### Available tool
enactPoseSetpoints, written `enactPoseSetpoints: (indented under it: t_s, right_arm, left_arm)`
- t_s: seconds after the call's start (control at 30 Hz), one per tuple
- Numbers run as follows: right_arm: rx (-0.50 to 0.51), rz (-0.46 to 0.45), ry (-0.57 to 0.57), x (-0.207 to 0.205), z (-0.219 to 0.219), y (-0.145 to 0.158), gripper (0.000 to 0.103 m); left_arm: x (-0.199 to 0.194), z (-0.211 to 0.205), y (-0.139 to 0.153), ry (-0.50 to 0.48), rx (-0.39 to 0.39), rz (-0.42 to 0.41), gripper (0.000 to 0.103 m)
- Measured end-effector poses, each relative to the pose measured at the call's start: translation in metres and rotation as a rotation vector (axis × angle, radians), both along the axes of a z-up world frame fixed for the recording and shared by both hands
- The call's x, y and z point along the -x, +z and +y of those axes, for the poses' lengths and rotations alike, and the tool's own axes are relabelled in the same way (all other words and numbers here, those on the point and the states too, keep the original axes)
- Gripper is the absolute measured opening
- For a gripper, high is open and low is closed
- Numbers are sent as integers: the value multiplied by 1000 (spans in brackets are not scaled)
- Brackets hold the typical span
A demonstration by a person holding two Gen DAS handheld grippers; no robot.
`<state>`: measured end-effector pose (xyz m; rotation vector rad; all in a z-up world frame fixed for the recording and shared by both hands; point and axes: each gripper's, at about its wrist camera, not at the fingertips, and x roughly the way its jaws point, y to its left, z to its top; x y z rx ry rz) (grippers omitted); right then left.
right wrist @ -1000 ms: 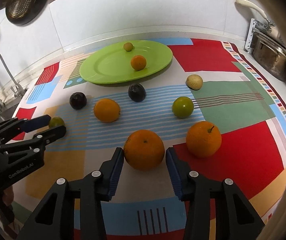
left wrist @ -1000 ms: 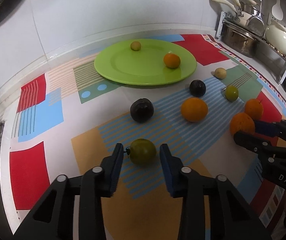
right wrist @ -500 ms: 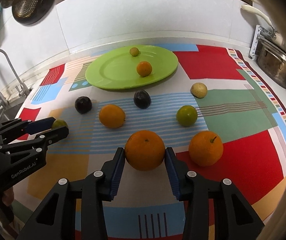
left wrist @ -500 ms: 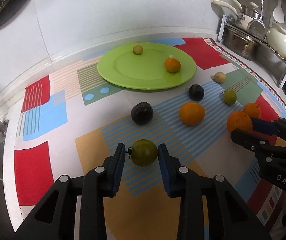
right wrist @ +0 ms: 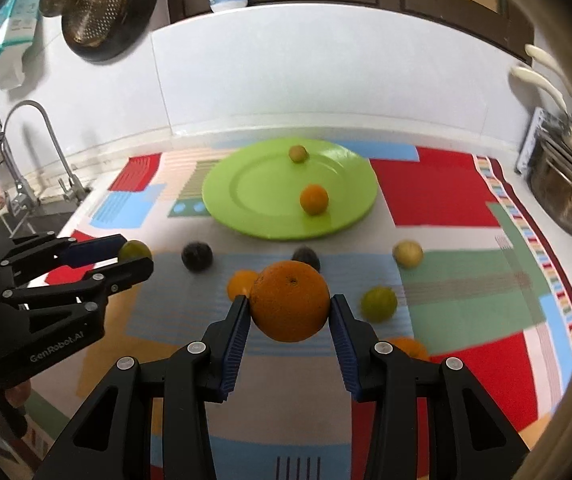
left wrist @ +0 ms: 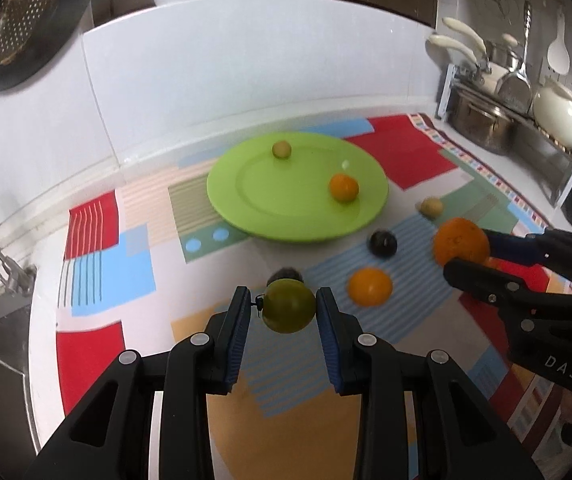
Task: Organize fruits
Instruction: 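Lift both fruits over the green plate and open both tools to release them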
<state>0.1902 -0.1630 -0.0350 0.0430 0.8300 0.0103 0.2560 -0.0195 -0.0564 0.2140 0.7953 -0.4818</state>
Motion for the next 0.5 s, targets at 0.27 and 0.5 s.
enactPoseSetpoints:
  t_s: [0.27,0.5]
  right_arm:
    - [-36,-15,55,-33,-9,25,42]
    - [7,-50,104,-66,-14,50,42]
  left_arm:
    - [-29,-12,31,7,50,-24,34]
    - [-58,-22,46,21,53,-42,34]
